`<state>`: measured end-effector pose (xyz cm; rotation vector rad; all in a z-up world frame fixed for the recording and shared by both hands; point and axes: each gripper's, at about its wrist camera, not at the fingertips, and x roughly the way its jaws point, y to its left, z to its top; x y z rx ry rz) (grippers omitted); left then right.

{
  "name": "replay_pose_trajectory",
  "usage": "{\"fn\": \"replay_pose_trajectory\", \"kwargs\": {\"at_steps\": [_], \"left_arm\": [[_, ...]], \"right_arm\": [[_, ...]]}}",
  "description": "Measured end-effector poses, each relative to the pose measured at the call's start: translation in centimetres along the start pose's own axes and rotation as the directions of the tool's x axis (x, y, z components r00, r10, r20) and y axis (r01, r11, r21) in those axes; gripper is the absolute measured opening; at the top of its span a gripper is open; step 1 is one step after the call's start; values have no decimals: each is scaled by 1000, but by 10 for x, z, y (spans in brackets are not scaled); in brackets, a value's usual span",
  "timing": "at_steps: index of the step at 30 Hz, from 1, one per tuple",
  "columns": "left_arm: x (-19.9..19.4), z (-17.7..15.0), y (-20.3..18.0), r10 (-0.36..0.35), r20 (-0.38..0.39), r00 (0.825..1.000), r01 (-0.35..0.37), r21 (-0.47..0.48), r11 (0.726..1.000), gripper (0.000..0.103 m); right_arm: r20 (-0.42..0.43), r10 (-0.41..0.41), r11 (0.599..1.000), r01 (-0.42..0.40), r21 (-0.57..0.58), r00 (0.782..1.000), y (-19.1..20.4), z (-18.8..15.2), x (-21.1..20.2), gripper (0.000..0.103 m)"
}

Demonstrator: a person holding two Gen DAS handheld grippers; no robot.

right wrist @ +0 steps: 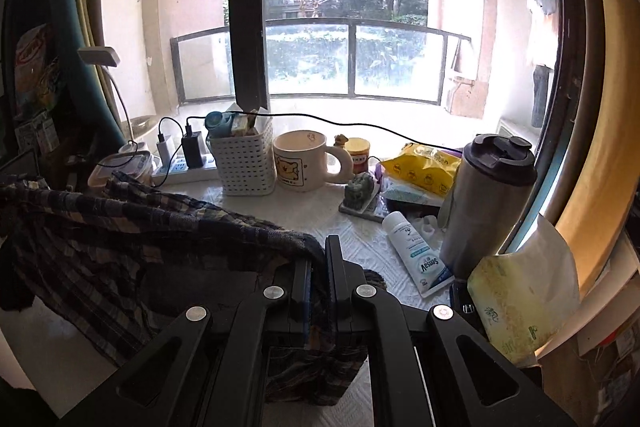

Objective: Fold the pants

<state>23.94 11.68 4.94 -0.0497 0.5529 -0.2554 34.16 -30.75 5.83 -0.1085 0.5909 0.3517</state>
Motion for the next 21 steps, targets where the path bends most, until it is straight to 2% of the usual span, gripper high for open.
{"fn": "replay_pose_trajectory", "kwargs": {"at_steps": [4,8,10,11,12,17,21], "left_arm": [[44,13,25,-5,-64,998,4,-14,1000,16],[82,19,44,-7,-133,991,2,-36,999,20],[97,22,56,2,-162,987,-11,-59,998,36],[101,22,61,15,-167,986,-26,-65,998,54],[102,23,65,25,-166,986,-37,-71,997,66],[92,27,84,49,-154,987,-66,-102,993,74],[82,8,87,33,-193,981,-57,-121,991,74]], "right_arm": [[-45,6,1000,-5,9,999,-6,14,46,6],[-102,3,1000,-1,25,995,-12,23,90,6],[-127,0,999,5,37,992,-14,24,108,6],[-139,-6,999,11,37,990,-15,24,117,6],[-150,-14,999,21,40,989,-16,25,126,6],[-191,-38,995,55,85,981,-25,26,159,6],[-213,-65,993,85,86,975,-24,24,162,7]]}}
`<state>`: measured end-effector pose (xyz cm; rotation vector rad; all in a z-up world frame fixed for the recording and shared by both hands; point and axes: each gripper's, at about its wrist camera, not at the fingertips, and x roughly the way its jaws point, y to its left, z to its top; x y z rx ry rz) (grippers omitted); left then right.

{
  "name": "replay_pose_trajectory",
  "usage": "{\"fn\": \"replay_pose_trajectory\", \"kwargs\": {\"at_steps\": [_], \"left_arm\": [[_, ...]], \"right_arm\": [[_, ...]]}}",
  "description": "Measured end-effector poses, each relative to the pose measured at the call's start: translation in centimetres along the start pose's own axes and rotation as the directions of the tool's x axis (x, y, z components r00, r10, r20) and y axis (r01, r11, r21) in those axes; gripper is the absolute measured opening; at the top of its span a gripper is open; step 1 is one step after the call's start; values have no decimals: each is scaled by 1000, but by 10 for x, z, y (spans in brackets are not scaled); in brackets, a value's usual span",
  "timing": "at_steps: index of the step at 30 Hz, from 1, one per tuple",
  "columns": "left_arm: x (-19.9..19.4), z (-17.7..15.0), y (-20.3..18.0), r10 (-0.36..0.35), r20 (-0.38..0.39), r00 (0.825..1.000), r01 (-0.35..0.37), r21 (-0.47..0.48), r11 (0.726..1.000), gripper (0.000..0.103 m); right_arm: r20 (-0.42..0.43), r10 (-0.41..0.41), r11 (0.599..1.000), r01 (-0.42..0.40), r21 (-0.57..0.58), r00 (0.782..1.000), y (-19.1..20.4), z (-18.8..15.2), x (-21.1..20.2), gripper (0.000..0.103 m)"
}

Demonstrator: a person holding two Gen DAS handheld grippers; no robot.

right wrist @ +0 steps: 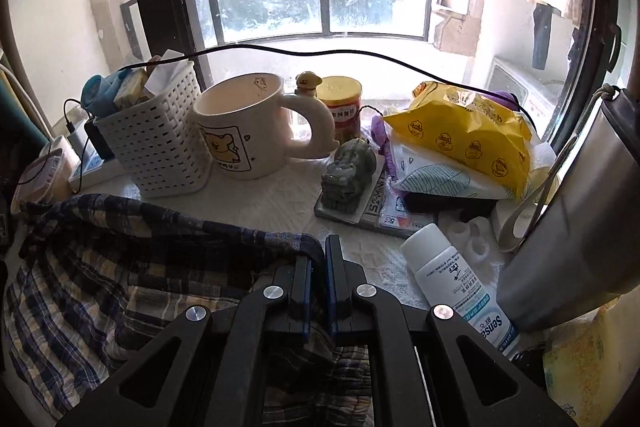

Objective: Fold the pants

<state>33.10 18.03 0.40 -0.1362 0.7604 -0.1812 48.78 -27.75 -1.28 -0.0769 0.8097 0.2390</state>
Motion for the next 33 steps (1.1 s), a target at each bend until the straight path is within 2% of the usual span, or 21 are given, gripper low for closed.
{"fn": "replay_pose_trajectory", "kwargs": {"at_steps": [2,4,5,6,7,8,12,15,17,19,20,21,23,24,26,28,30,33], "left_arm": [[0,-15,2,-13,-16,1000,13,-25,1000,74],[1,-29,0,-39,-34,999,38,-39,999,74],[1,-36,-2,-52,-33,998,51,-34,998,74],[1,-42,-3,-52,-36,998,51,-31,998,74],[4,-48,-3,-36,-51,998,34,-38,999,74],[7,-52,-4,-29,-70,997,26,-48,999,74],[7,-69,-8,-20,-162,987,7,-79,997,74],[1,-78,-11,-13,-182,983,-8,-114,993,74],[-2,-82,-16,-42,-185,982,15,-143,990,74],[-5,-87,-23,-30,-167,986,6,-143,990,74],[-3,-90,-26,-26,-169,985,2,-141,990,69],[2,-93,-28,-21,-185,983,-7,-147,989,53],[14,-98,-31,11,-228,974,-47,-155,987,29],[14,-99,-36,48,-214,976,-77,-129,989,21],[14,-99,-41,79,-230,970,-108,-116,987,9],[7,-100,-44,101,-224,969,-132,-128,983,2],[-5,-101,-48,144,-211,967,-171,-118,978,2],[-24,-104,-51,201,-202,958,-229,-123,966,2]], "right_arm": [[14,-14,1000,14,2,1000,1,-4,-12,9],[34,-34,999,35,-7,999,2,-8,-27,18],[45,-48,999,49,-11,998,1,-10,-35,31],[63,-57,998,58,-14,996,0,-11,-44,55],[87,-59,998,61,-17,994,-1,-11,-53,69],[110,-69,997,71,-17,992,-2,-11,-61,89],[148,-72,997,73,-1,986,-8,-9,-82,91],[160,-39,999,40,-6,986,-1,-24,-91,91],[136,-20,1000,21,-10,990,3,-40,-89,91],[103,-16,1000,16,4,995,2,-58,-86,91],[90,-14,1000,13,12,996,0,-67,-85,91],[81,-9,1000,8,24,997,-2,-76,-85,91],[60,3,999,-6,49,998,-9,-93,-84,91],[48,14,997,-17,70,999,-13,-101,-83,91],[32,39,995,-42,89,999,-18,-115,-80,91],[24,59,992,-61,111,998,-24,-125,-79,91],[11,110,983,-111,146,994,-26,-132,-78,91],[8,178,975,-177,134,984,-17,-140,-77,91]]}}
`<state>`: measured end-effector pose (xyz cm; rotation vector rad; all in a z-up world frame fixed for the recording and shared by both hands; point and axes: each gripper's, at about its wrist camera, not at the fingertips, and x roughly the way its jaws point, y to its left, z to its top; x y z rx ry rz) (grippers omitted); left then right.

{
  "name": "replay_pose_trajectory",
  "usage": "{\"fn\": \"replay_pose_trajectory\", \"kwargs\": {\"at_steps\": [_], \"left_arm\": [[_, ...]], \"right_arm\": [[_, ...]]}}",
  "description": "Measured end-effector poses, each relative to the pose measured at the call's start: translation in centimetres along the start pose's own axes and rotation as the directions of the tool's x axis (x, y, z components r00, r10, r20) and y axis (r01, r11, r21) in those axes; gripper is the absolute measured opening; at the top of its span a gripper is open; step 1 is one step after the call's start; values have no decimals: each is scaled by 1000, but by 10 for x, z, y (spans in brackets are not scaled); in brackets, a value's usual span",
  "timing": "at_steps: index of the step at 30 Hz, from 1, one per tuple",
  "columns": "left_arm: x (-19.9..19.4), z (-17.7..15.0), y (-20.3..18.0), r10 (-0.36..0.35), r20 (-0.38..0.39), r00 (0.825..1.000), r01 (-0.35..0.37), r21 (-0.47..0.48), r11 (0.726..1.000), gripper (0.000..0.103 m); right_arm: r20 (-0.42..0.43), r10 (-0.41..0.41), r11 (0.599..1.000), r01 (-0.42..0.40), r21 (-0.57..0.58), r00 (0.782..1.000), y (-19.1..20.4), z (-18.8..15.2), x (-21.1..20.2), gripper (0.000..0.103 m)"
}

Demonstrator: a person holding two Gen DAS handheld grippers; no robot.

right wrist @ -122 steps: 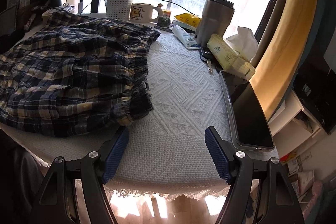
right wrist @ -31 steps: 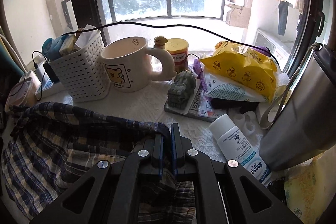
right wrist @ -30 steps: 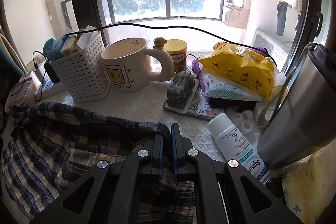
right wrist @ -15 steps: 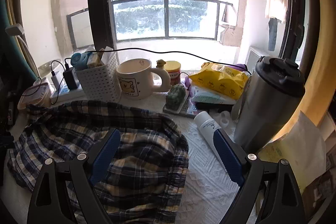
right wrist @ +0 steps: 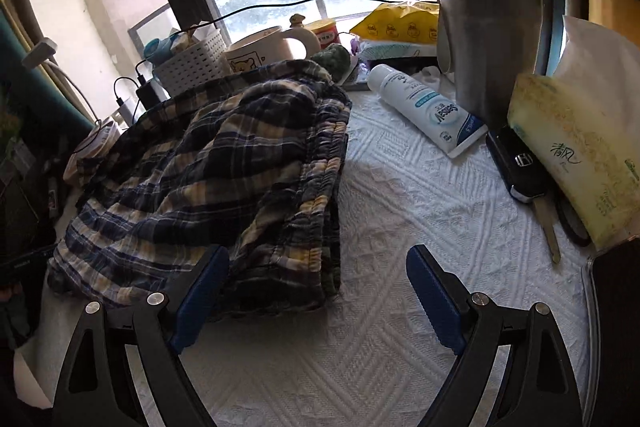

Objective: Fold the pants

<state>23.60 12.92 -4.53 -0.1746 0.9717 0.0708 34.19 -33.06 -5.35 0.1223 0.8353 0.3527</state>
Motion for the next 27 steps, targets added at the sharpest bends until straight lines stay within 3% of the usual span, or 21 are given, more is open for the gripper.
{"fn": "replay_pose_trajectory", "kwargs": {"at_steps": [7,11,12,13,14,16,17,18,20,27], "left_arm": [[-26,-16,-2,77,16,997,-76,-63,995,2],[-27,-24,-6,53,9,999,-52,-82,995,2],[-27,-24,-7,47,16,999,-46,-91,995,2],[-26,-24,-7,39,27,999,-37,-102,994,2],[-25,-24,-7,31,32,999,-27,-108,994,2],[-24,-23,-8,29,44,999,-24,-112,993,4],[-24,-23,-9,33,48,998,-27,-113,993,14],[-24,-22,-9,27,53,998,-21,-113,993,35],[-25,-23,-9,4,64,998,2,-106,994,60],[-15,-19,-2,-50,42,998,53,-76,996,60]], "right_arm": [[-19,153,983,-150,107,988,0,0,12,91],[-25,132,990,-130,44,991,15,0,14,87],[-33,135,990,-134,41,990,16,0,16,58],[-52,155,987,-153,49,987,15,0,20,36],[-62,170,985,-167,49,984,16,0,22,28],[-45,170,985,-170,12,984,20,0,16,28],[-37,169,985,-170,-8,985,23,0,11,28],[-30,163,986,-164,-28,986,25,-1,6,28],[-15,146,987,-147,-70,989,26,-4,-6,27],[6,31,989,-30,-145,999,11,-22,-44,26]]}}
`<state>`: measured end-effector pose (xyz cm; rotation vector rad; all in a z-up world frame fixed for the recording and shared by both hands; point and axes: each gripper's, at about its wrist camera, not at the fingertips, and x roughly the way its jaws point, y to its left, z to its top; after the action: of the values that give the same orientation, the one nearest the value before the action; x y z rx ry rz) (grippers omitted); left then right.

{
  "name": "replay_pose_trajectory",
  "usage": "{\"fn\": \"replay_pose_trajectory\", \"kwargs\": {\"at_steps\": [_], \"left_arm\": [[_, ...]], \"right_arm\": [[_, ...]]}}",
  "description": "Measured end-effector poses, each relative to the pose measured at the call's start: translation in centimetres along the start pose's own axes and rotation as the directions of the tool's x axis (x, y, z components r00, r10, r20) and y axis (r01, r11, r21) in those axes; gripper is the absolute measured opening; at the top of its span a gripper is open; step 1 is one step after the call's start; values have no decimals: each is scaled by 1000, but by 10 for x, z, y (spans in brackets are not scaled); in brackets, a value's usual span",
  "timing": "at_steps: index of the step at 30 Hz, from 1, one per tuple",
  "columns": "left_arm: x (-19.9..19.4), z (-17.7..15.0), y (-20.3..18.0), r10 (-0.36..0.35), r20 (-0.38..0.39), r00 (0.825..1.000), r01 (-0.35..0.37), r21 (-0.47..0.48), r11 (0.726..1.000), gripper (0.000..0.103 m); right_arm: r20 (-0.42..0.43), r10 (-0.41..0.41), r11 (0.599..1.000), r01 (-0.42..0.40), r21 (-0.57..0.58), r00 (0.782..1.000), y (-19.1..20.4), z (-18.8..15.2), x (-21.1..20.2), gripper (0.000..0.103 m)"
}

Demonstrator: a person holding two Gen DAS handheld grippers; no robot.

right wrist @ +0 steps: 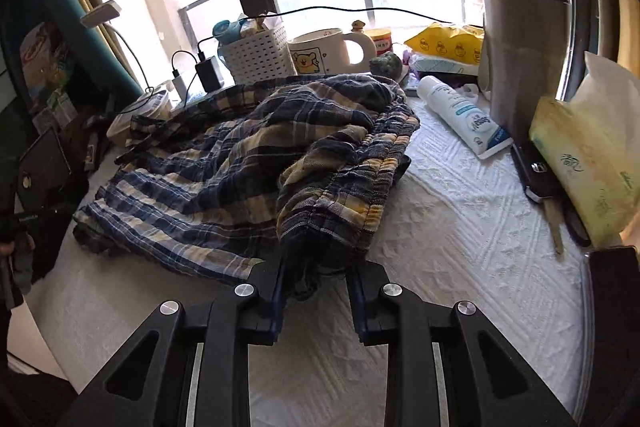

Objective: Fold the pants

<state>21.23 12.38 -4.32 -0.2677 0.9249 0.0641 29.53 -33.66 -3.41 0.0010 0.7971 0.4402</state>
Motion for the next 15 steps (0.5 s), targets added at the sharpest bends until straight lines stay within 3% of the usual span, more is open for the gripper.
{"fn": "replay_pose_trajectory", "kwargs": {"at_steps": [8,10,11,15], "left_arm": [[26,-13,-17,-145,-75,987,147,22,989,59],[26,-20,-19,-119,-50,992,122,51,991,37],[26,-23,-19,-102,-50,994,105,64,992,12],[17,-34,-12,-123,-55,991,125,36,991,6]], "right_arm": [[-23,-120,993,120,-1,993,-11,-2,-11,27],[-27,-139,990,139,-6,990,-7,0,-8,27],[-27,-142,990,142,-3,989,-6,2,-6,27],[-22,-155,988,155,11,988,-7,5,-1,27]]}}
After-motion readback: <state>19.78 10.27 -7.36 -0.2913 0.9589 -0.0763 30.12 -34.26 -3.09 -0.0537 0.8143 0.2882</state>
